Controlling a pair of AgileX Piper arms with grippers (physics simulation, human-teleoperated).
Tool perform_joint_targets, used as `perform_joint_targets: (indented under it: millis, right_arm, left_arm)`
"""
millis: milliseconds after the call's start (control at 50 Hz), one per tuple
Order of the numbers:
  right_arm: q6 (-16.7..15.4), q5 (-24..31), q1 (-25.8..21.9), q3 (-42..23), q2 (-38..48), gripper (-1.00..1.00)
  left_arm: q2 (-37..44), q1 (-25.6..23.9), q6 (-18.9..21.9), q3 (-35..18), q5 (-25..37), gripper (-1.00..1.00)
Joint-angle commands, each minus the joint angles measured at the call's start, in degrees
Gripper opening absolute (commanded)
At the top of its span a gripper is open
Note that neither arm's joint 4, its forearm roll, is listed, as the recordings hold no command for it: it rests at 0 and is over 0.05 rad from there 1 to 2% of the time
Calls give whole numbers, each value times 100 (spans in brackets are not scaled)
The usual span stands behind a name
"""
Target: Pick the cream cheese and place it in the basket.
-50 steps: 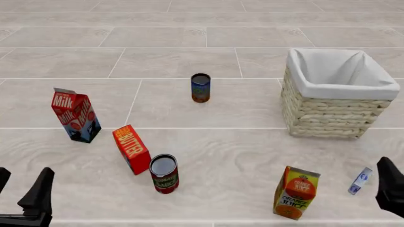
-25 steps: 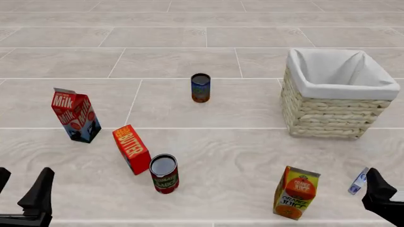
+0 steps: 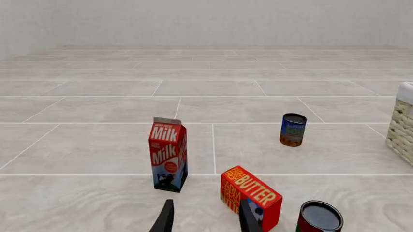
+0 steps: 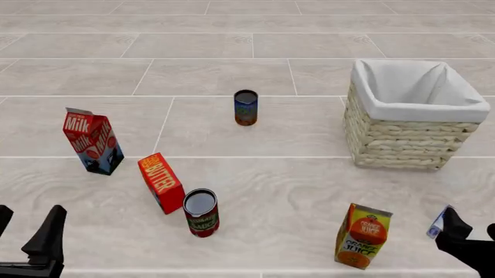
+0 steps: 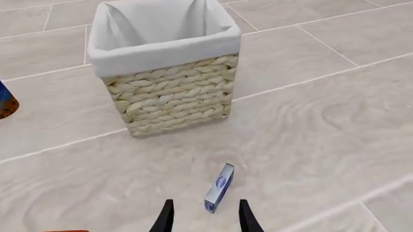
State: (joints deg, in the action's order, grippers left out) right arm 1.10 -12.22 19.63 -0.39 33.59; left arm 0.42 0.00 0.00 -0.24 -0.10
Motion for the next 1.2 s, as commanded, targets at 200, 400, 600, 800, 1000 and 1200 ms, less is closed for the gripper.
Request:
perform_joint_targets:
  millis: [200,400,600,800,1000,1200]
  right_arm:
    - [350,-1797,-51,37,1995,100]
    - [481,-2970,-58,33,3370,100]
    - [314,-3540,3,37,4013,100]
    - [156,-4273,24,38,4845,100]
    - [125,-5052,72,34,5750,100]
    - [7,-5405,141,38,6143,100]
  left_arm:
    - [0,0,0,0,0,100]
    - [0,0,0,0,0,100]
    - [0,0,0,0,0,100]
    - [0,0,0,0,0,100]
    - [0,0,0,0,0,100]
    - [0,0,0,0,0,100]
